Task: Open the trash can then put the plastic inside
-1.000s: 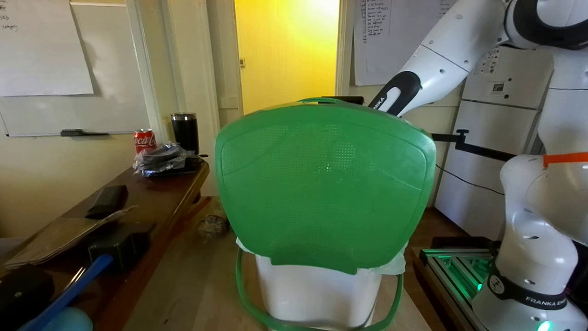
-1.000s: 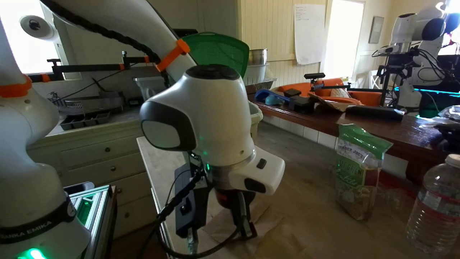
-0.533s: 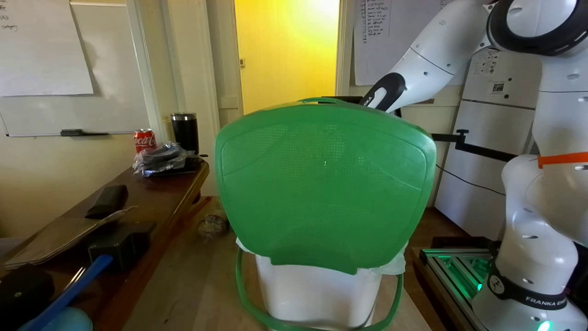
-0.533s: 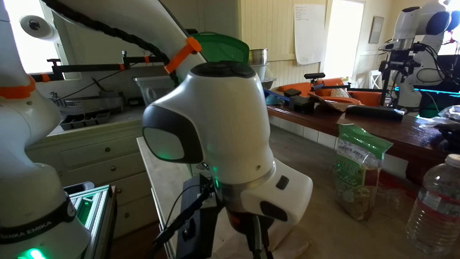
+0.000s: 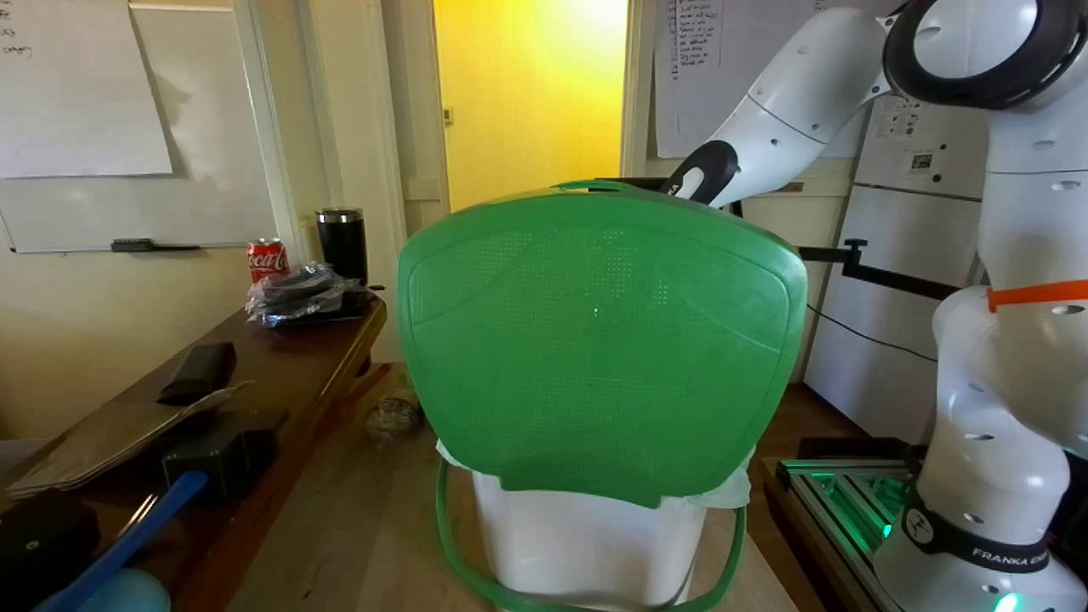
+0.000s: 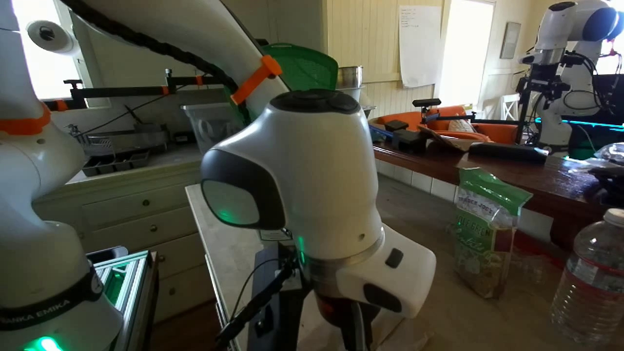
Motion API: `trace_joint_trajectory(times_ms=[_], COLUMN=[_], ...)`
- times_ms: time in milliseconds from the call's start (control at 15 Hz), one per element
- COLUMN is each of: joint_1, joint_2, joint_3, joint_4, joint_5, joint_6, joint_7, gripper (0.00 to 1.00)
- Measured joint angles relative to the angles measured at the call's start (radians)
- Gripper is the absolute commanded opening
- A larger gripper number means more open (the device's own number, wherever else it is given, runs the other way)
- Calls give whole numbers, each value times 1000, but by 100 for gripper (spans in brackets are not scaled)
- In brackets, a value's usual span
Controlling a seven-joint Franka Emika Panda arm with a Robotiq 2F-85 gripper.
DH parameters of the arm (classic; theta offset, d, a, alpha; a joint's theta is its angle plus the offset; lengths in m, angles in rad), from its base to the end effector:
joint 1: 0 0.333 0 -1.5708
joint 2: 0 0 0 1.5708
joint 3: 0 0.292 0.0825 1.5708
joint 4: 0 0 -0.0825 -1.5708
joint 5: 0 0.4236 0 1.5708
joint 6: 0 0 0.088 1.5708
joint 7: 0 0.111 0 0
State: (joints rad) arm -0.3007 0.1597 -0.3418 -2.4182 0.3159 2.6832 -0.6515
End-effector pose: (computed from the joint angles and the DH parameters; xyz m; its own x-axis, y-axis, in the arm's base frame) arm 0.4103 -0.3250 0.1977 0.9544 -0.2555 0.1546 -0.2540 -0.9667 -0.0299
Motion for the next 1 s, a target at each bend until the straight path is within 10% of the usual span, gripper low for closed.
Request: trace_joint_trajectory(times_ms=[267, 333, 1000], joint_1=[-8, -8, -18], joint_2=[-3, -3, -38], joint_3=[57, 62, 116], joint_4=[0, 0, -28], joint_5=[-24, -32, -25], joint_6=[0, 0, -3], joint_7=[9, 18, 17], gripper=[0, 26, 93])
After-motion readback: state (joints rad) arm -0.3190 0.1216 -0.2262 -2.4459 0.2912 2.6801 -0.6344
